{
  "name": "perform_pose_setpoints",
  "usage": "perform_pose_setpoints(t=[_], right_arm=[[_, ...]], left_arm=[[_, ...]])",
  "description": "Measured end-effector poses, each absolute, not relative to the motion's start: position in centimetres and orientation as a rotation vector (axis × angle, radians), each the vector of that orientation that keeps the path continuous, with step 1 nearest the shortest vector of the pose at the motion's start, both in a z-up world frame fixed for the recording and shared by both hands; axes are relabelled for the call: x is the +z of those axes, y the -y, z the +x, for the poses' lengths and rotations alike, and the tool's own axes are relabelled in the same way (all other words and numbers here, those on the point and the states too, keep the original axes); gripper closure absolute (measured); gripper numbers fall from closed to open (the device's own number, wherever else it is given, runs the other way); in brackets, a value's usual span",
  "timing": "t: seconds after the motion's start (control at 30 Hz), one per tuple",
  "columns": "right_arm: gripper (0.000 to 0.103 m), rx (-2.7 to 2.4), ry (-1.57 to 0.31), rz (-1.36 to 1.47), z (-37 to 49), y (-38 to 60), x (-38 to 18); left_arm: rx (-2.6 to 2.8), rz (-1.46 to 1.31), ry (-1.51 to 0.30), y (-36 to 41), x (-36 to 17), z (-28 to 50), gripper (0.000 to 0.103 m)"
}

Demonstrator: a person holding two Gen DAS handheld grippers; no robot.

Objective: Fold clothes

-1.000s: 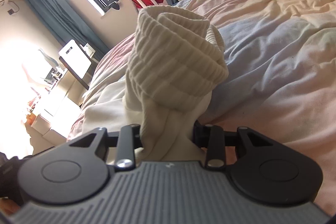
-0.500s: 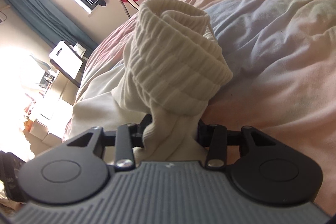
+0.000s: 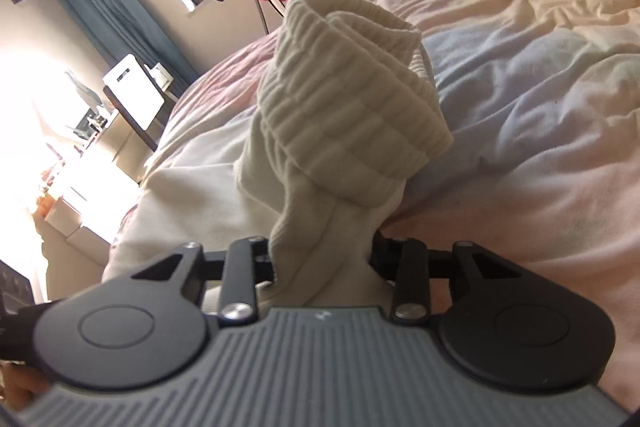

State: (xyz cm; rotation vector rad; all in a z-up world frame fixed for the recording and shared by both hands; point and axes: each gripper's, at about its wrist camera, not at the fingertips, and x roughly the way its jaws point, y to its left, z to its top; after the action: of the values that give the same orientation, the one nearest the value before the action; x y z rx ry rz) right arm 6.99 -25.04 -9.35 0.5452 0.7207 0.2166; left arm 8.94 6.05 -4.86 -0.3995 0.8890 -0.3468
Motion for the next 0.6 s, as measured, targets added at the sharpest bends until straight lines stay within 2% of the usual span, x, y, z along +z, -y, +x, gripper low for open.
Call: perform_pose_setpoints(t=[0.13, 0.3, 0.43, 0.6], right_arm=[[0.067, 0.213, -0.678, 0.55, 5.5, 25.8, -6.2], [0.067, 0.181, -0.609, 0.583, 3.9, 29.6, -2.2], [0.067, 0.127, -0.546, 0.618, 2.9, 34.6, 0.4], [0.067, -0.004, -0.482, 0.707, 5.0, 43.7, 3.8]], left_arm=[[-0.382, -0.402, -0.864, -5.3, -1.7, 7.0, 0.055], [-0.449, -0.419, -0.855, -1.2, 2.7, 6.9, 0.056], [-0.527, -0.4, -0.824, 5.4, 6.0, 9.1, 0.056], [-0.65, -0.357, -0.846, 16.2, 9.9, 15.9, 0.056]])
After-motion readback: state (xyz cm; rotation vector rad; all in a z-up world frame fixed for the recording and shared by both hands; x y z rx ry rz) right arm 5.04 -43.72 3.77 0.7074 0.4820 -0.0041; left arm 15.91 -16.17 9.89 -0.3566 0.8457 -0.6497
